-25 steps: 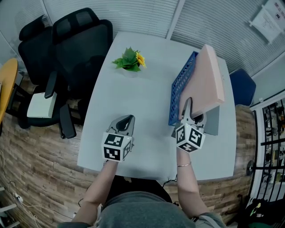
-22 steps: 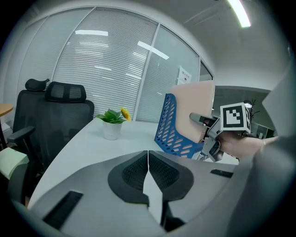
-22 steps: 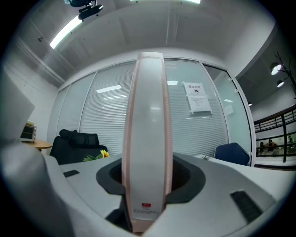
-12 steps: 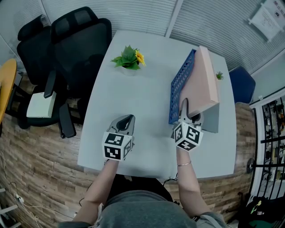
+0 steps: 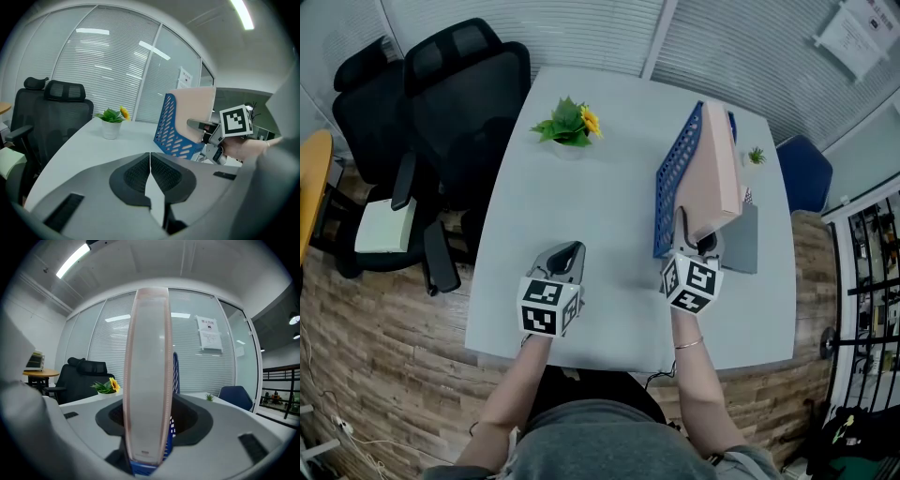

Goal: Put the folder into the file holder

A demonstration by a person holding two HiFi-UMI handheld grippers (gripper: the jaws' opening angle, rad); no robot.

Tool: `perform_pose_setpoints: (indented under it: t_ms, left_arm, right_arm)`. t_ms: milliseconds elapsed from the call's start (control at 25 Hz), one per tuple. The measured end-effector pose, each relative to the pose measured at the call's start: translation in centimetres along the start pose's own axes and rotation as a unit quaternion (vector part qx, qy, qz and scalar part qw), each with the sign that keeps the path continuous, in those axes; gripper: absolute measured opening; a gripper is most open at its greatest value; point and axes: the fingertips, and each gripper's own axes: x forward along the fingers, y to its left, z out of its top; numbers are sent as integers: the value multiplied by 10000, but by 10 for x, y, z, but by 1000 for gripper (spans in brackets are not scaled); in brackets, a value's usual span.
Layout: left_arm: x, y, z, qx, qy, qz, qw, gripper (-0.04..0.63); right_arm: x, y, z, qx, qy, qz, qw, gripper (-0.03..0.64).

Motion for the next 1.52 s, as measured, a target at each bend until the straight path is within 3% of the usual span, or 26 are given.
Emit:
perform_pose_setpoints:
  t_ms: [920,1200,1520]
  left_arm:
    - [-1,-11,-25,160,314,-491,9982,25]
    - [2,-21,-28,276,380,-694,9965,25]
    - [4,-32,-30,382,424,-872,9946,25]
  right_arm:
    - [-73,23,-67,293,1247,165,9916,248]
    - [-104,39,-84,405,1620,464,9849,187]
    - [-132,46,-102,601,1887,479,9790,101]
